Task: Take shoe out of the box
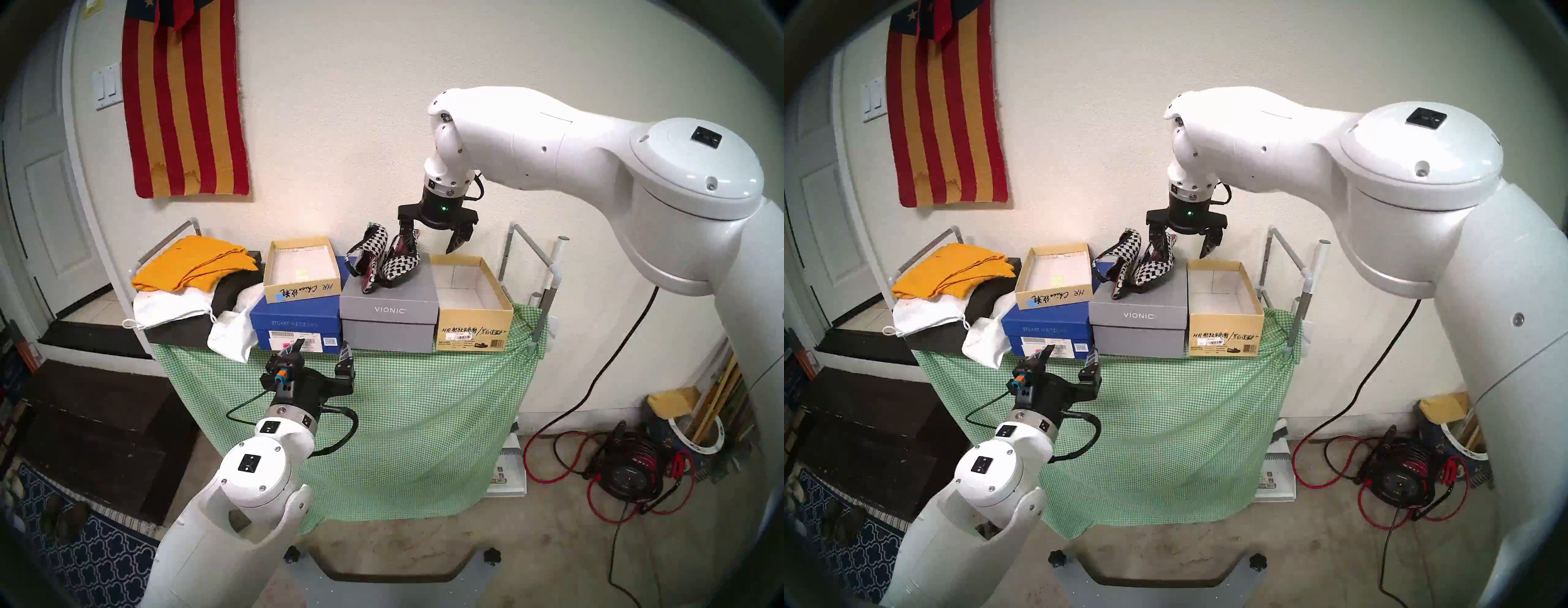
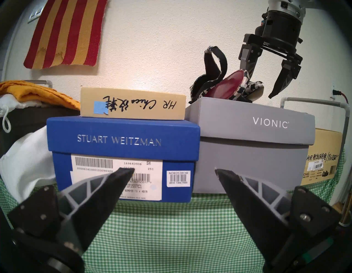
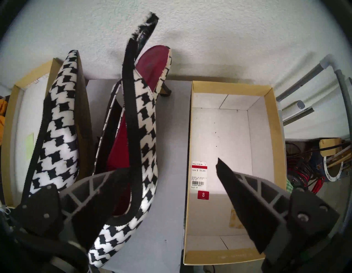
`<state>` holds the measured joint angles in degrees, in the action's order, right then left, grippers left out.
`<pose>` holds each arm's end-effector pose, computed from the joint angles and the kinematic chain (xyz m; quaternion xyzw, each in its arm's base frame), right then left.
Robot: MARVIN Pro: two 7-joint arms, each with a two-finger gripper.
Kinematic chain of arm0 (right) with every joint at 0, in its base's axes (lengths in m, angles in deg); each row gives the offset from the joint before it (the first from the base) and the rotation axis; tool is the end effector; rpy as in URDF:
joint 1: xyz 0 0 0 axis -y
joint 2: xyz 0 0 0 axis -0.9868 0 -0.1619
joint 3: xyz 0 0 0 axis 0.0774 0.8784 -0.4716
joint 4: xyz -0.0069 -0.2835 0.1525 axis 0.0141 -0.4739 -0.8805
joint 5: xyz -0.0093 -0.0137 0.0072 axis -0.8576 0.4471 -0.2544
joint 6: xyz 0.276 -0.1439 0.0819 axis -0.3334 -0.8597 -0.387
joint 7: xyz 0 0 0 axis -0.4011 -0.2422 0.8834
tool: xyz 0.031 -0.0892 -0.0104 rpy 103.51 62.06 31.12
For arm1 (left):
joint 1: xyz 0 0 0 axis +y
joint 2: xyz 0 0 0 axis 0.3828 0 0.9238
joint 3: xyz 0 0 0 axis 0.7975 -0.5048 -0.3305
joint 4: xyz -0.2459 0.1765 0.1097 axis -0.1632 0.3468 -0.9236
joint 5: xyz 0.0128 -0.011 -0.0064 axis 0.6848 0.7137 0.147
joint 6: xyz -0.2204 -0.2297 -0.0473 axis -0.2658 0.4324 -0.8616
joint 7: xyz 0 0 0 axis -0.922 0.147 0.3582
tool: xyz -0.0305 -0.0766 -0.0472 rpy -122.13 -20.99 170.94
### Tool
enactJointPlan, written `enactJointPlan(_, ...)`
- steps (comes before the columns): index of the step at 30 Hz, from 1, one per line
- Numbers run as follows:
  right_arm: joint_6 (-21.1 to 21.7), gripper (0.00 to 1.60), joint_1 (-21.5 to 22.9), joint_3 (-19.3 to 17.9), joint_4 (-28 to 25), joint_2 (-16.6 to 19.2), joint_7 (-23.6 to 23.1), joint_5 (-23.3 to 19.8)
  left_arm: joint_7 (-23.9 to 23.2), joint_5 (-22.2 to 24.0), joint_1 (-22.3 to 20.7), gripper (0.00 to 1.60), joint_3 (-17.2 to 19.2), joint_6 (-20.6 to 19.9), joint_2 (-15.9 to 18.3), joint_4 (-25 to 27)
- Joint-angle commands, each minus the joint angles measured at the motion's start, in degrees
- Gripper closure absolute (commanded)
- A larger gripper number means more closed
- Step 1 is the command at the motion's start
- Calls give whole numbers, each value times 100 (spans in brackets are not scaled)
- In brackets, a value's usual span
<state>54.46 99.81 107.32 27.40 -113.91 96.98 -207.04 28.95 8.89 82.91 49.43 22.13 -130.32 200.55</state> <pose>0.6389 0.1330 0.0365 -0.9740 -0.0142 -0.2241 0.0300 0.3262 -0.0317 -0.2752 0.7082 -0.0035 0.7038 0.0546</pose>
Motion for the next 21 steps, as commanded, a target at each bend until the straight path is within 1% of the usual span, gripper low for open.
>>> enactJointPlan(1,-9,0,269,-100,-204,234,6,7,-2,-4,1,0,5,-1,9,1)
enactJointPlan(6,-9,0,524,-218,-514,544,34,7,-2,-4,1,0,5,-1,8,1)
enactJointPlan(12,-9,0,727,-269,-865,918,130,7,-2,-4,1,0,5,-1,8,1)
enactJointPlan(16,-9,0,781,-264,-1053,1168,152,7,-2,-4,1,0,5,-1,9,1)
enactJointPlan(21,-9,0,763,-168,-1102,1371,187,7,-2,-4,1,0,5,-1,9,1)
